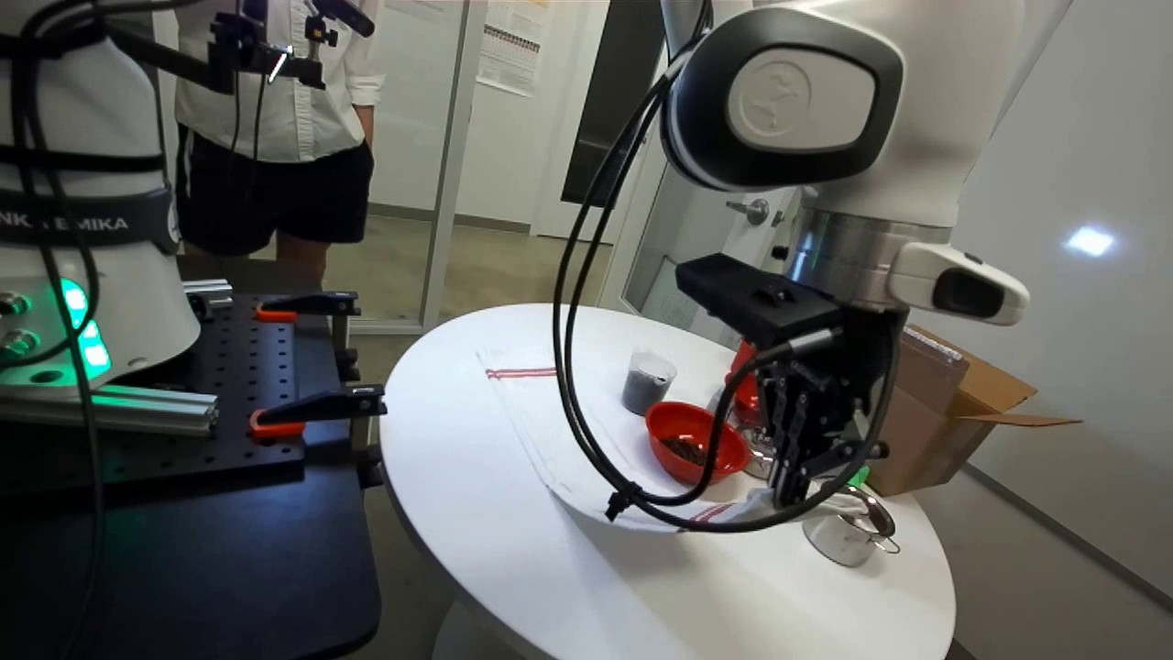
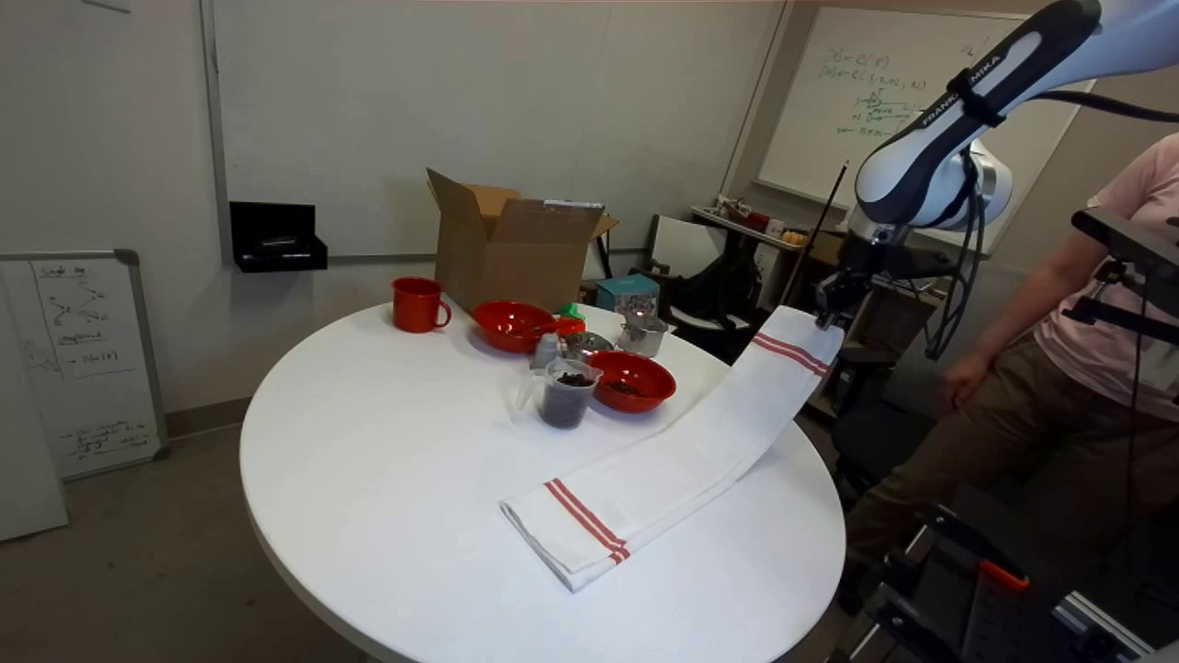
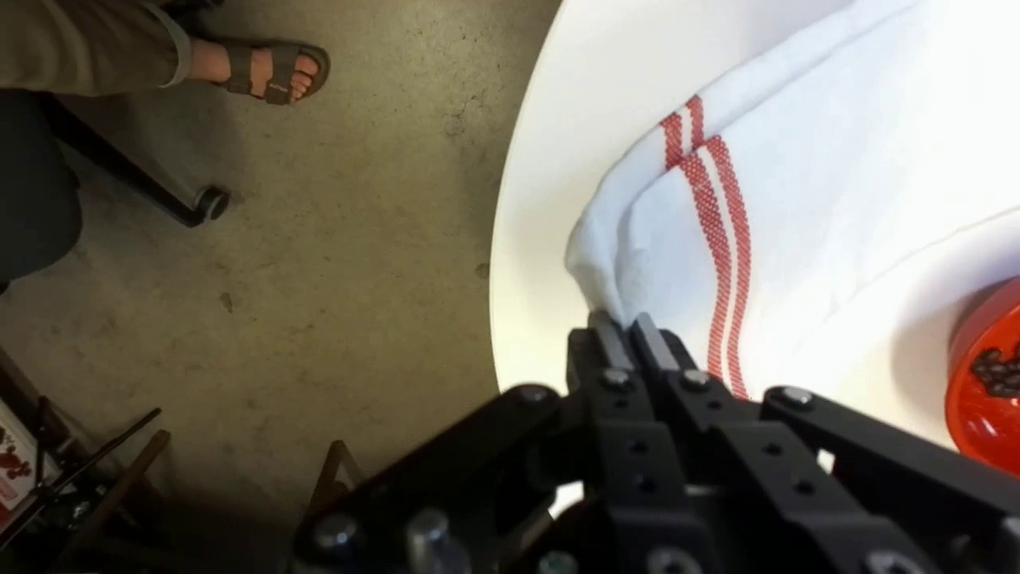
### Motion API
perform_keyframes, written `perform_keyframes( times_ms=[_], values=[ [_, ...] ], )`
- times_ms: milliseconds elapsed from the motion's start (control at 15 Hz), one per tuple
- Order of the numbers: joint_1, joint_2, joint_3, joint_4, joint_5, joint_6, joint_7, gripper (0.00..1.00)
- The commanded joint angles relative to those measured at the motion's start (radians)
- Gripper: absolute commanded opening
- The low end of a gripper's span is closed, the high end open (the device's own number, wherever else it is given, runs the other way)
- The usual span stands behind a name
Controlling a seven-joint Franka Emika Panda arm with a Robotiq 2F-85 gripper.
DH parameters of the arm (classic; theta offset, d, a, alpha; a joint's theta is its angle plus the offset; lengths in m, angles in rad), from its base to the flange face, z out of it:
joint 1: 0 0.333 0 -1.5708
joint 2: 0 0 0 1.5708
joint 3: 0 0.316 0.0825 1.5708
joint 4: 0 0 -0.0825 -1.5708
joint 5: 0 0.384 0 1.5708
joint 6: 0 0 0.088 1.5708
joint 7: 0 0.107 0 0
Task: Fold the towel in half then fold it in half again
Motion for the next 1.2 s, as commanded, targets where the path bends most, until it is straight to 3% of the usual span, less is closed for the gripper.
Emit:
perform_keyframes(
  times_ms=[0,400,1133],
  values=[
    [0.074,-0.065,-0.093,0.007,-0.083,-0.051,0.033,0.01],
    [0.127,-0.124,-0.160,0.020,-0.194,-0.079,0.072,0.01],
    [0.177,-0.169,0.012,-0.049,-0.017,-0.109,-0.052,0.01]
  ],
)
